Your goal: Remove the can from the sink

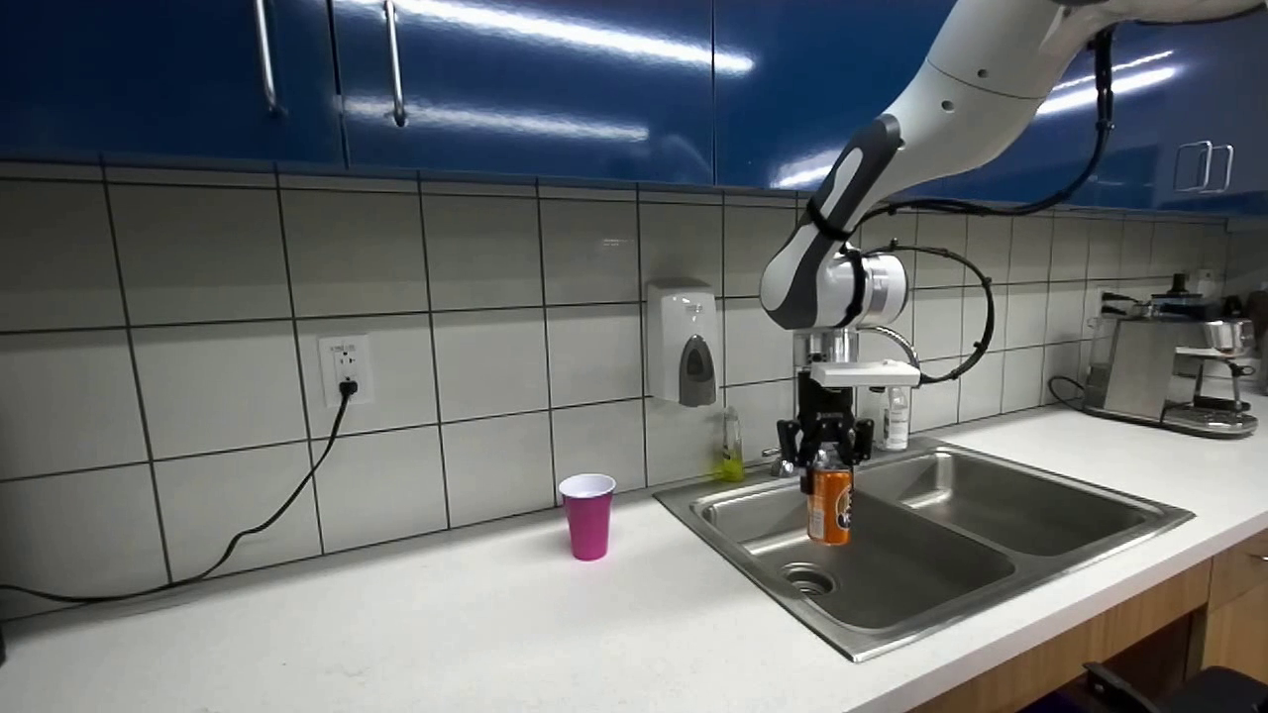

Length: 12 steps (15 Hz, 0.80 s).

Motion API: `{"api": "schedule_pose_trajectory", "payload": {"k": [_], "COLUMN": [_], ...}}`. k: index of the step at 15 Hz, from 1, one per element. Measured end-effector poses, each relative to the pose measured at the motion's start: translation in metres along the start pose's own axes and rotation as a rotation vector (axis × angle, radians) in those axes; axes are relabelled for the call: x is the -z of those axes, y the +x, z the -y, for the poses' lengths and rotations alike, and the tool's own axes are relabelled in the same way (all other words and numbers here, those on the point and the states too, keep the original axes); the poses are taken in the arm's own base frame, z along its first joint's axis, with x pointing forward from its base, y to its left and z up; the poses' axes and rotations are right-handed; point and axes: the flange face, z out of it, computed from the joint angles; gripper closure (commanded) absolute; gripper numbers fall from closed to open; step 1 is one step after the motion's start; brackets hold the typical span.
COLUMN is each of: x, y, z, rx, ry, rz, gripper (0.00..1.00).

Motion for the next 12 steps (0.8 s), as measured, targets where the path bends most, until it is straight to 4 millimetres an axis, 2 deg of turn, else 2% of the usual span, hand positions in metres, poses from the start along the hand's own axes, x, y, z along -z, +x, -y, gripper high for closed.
{"api": "schedule_pose_trajectory", "payload": {"k": [7, 12], "x": [-0.011, -0.017], "y": [-0.049, -0.073], "z": [0.068, 0.117], "rx": [0.151, 0.21], "ry": [0.013, 0.053], "rz": [0.05, 0.069], "gripper": [0.62, 0.62]}}
